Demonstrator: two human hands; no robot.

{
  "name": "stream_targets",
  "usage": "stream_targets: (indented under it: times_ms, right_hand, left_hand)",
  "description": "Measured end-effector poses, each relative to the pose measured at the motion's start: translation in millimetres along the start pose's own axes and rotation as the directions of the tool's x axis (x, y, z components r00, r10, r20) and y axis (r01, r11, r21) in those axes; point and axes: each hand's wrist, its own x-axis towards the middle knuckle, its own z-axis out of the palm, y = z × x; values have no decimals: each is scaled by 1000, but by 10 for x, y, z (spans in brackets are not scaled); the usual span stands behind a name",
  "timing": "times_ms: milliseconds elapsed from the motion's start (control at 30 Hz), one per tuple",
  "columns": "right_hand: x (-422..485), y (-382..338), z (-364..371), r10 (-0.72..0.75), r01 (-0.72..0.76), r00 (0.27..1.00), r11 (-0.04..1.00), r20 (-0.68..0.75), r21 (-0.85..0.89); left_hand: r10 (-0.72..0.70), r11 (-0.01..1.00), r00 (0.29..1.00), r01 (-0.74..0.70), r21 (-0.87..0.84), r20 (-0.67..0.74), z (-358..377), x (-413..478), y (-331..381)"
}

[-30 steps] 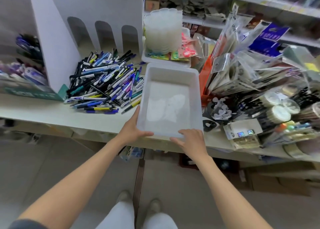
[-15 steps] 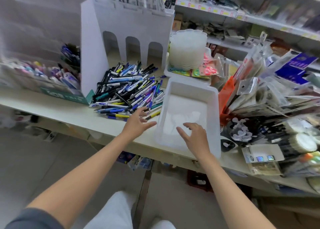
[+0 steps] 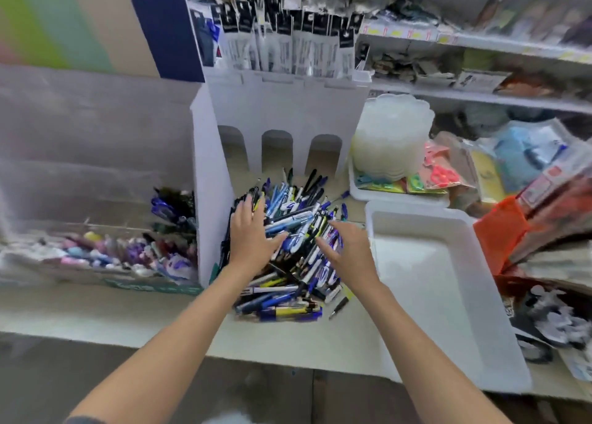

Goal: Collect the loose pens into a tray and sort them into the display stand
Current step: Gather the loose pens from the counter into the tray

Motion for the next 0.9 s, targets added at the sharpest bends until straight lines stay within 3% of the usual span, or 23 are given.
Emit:
stream_targets:
  times_ms: [67, 200, 267, 367, 500, 600, 667, 767, 900]
  right_hand:
    - [87, -46, 85, 21, -21, 1000, 1000, -21, -3]
    - [205, -43, 178, 33, -33, 999, 999, -41, -5]
    - [251, -3, 188, 45, -45, 998, 999, -33, 11]
    - [315, 49, 173, 58, -57, 998, 997, -25, 48]
    - [388, 97, 168, 40, -40, 999, 996, -4, 79]
    - [448, 153, 151, 26, -28, 999, 997, 24, 74]
    - [485, 191, 132, 26, -29, 999, 996, 34, 80]
    - [519, 216, 101, 20, -23, 999, 995, 31, 100]
    - [510, 230, 98, 12, -14, 999, 996, 30, 88]
  left_hand:
    - [-7, 996, 996, -1, 90, 84, 28, 163, -18]
    - [-116, 991, 966, 97, 93, 232, 115, 354, -45]
    - [-144, 985, 968, 161, -69, 206, 124, 366, -41]
    - [-190, 898, 978, 207, -388, 81, 93, 375, -5]
    - [-133, 904, 991, 121, -411, -1, 39, 344, 38]
    - [-108, 864, 990, 139, -485, 92, 33, 346, 27]
    - [-116, 932, 987, 148, -331, 114, 63, 381, 5]
    - [-133, 988, 978, 119, 94, 161, 116, 449, 5]
    - [-201, 976, 929, 163, 144, 312, 123, 483, -45]
